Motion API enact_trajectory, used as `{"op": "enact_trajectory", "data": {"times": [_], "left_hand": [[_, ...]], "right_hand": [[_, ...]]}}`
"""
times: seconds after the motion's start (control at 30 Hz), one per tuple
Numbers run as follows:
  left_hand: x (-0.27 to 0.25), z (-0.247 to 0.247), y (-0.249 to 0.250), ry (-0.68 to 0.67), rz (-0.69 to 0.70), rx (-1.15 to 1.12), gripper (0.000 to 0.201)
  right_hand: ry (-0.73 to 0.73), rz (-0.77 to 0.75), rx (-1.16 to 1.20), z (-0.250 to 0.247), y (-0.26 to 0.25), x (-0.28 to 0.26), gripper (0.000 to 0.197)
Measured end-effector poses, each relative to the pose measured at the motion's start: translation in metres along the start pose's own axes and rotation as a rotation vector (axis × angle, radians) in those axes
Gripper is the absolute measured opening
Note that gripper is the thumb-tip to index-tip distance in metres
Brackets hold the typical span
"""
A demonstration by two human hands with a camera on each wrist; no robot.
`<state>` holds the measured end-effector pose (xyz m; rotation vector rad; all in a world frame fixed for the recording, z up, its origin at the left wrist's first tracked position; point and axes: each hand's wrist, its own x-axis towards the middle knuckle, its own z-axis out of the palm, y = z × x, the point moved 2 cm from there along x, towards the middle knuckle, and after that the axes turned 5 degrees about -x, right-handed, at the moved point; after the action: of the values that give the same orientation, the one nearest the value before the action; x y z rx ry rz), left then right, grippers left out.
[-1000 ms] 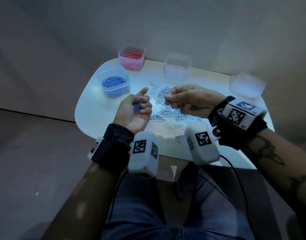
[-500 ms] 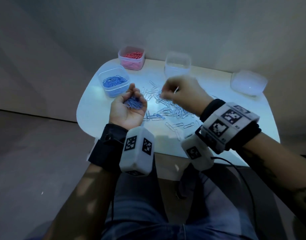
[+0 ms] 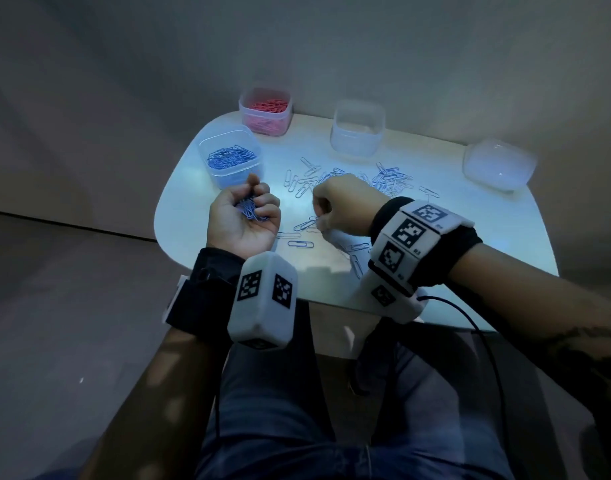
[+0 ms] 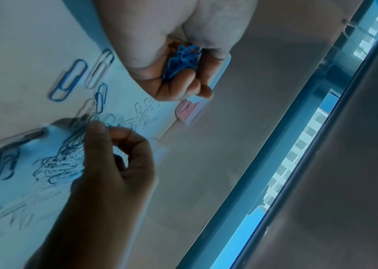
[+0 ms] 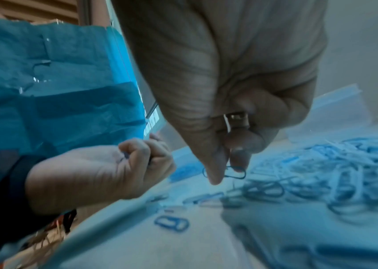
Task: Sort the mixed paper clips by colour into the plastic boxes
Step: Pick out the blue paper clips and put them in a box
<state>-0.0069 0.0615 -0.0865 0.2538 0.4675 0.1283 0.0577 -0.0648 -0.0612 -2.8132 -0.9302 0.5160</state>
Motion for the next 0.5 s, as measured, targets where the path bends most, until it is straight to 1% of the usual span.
{"op": "enact_trajectory", "data": {"times": [0.03, 0.07, 0.13, 0.17, 0.2, 0.23, 0.27, 0.3, 0.37, 0.4, 0.47, 0.5], "left_hand": [[-0.002, -0.002, 0.001, -0.003, -0.007, -0.002, 0.009], [-0.003, -0.003, 0.003, -0.009, -0.011, 0.001, 0.007], [-0.006, -0.004, 0.003, -0.018, -0.016, 0.021, 0.005], [-0.008, -0.003, 0.003, -0.021, -0.016, 0.033, 0.004], [-0.009, -0.003, 0.003, -0.021, -0.014, 0.046, 0.004], [-0.010, -0.003, 0.004, -0.018, -0.014, 0.058, 0.006], [-0.010, -0.003, 0.004, -0.012, -0.015, 0.069, 0.012], [-0.009, -0.005, 0.005, -0.006, -0.018, 0.079, 0.022], [-0.008, -0.007, 0.006, -0.001, -0.024, 0.086, 0.046], [-0.007, -0.008, 0.005, -0.002, -0.028, 0.086, 0.054], [-0.006, -0.010, 0.003, -0.008, -0.033, 0.080, 0.060], [-0.006, -0.010, 0.002, -0.009, -0.032, 0.075, 0.061]], "right_hand": [[0.022, -0.012, 0.035, -0.004, 0.000, -0.001, 0.032], [0.051, -0.028, 0.054, -0.007, -0.002, -0.003, 0.031], [0.079, -0.086, 0.053, -0.010, -0.008, -0.006, 0.019], [0.066, -0.106, 0.032, -0.010, -0.012, -0.005, 0.011], [0.044, -0.108, -0.003, -0.007, -0.015, -0.003, 0.014], [0.018, -0.100, -0.051, -0.003, -0.017, 0.000, 0.023], [0.002, -0.093, -0.094, 0.001, -0.018, 0.003, 0.028], [0.006, -0.095, -0.127, 0.004, -0.019, 0.006, 0.028], [0.006, -0.104, -0.167, 0.005, -0.019, 0.009, 0.022], [-0.004, -0.108, -0.179, 0.005, -0.020, 0.011, 0.018], [-0.033, -0.115, -0.196, 0.004, -0.022, 0.013, 0.011], [-0.030, -0.113, -0.187, 0.003, -0.022, 0.014, 0.016]]}}
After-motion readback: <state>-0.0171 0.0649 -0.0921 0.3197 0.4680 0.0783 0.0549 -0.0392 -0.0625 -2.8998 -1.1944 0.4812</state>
